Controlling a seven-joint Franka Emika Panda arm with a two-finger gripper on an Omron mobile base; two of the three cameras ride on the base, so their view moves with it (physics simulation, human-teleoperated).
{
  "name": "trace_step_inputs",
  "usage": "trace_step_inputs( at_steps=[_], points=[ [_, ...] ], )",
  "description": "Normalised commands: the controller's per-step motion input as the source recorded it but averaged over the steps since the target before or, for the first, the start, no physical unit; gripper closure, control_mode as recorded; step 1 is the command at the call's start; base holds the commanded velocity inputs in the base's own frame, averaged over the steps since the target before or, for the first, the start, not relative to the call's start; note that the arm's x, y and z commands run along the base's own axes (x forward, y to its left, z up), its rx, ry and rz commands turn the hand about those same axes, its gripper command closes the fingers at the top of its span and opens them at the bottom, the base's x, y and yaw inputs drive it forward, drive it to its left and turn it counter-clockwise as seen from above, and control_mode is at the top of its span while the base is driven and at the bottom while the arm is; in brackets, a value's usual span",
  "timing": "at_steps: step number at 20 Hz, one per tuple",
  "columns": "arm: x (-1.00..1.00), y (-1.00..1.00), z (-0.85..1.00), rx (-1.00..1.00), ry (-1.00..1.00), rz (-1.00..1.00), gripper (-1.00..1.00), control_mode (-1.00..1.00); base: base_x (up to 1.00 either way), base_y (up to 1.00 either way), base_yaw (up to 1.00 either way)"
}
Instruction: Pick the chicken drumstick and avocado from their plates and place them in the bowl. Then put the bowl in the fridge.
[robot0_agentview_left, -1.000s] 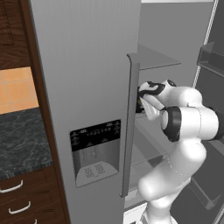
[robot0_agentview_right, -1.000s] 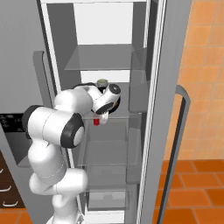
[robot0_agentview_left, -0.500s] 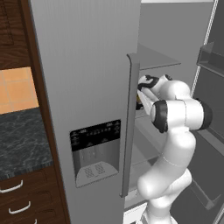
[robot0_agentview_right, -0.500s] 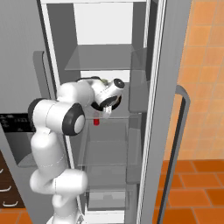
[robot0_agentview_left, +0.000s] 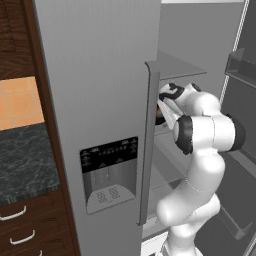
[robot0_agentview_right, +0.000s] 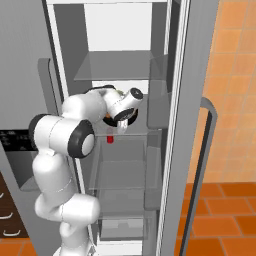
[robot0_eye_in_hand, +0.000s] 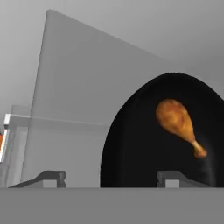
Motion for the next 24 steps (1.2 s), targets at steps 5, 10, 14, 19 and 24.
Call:
trace_step_inputs(
  at_steps=[5, 10, 14, 19, 24],
  points=[
    [-0.84, 0.00, 0.30, 0.00, -0.08, -0.01, -1.00, -1.00, 0.00, 0.00, 0.00],
    [-1.00, 0.00, 0.72, 0.00, 0.00, -0.08, -1.00, -1.00, 0.00, 0.00, 0.00],
    [-1.00, 0.02, 0.70, 0.00, 0.04, -0.11, -1.00, -1.00, 0.00, 0.00, 0.00],
    [-1.00, -0.02, 0.33, -0.03, 0.05, -0.04, -1.00, -1.00, 0.00, 0.00, 0.00],
    [-1.00, 0.00, 0.16, -0.06, 0.06, -0.13, -1.00, -1.00, 0.00, 0.00, 0.00]
  ],
)
